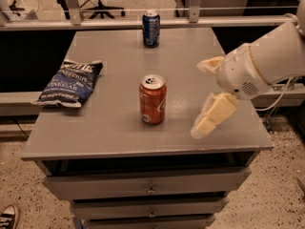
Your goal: Pick coke can
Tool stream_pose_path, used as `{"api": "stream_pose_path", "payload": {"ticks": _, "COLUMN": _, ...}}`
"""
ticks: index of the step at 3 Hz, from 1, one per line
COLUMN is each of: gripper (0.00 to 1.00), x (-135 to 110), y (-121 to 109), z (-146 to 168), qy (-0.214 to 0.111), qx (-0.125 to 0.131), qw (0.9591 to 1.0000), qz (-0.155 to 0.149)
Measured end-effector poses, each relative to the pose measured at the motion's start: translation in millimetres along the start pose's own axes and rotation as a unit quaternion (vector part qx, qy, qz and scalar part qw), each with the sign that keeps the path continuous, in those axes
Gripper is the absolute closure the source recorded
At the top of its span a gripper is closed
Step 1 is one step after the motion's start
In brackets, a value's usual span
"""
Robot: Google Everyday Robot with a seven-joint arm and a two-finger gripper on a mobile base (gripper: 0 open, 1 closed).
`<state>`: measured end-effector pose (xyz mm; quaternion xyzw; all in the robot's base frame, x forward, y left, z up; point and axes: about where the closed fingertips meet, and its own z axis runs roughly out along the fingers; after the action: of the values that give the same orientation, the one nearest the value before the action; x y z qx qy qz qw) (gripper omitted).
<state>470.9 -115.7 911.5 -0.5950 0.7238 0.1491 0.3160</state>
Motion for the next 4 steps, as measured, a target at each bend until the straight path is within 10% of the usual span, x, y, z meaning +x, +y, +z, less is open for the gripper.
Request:
{"api": "stream_pose_path", "payload": {"ticks": 1, "gripper": 0.0, "x": -22.2, "y": -1.5, "z": 34.9, "qy": -0.084, "qx": -0.012, "qw": 0.9964, "qz": -0.001}}
{"api": "stream_pose_path", "payload": {"ticks": 3, "gripper": 0.0, "x": -66.5, "y": 4.2, "z": 77.6, "qy": -0.213, "qx": -0.036, "qw": 0.9764, "qz": 0.006}}
{"api": "stream_pose_path", "payload": {"ticks": 4, "gripper": 0.16, "x": -75.4, "y": 12.0, "z": 93.8, "qy": -0.25, "qx": -0.044, "qw": 0.9669, "qz": 0.023}}
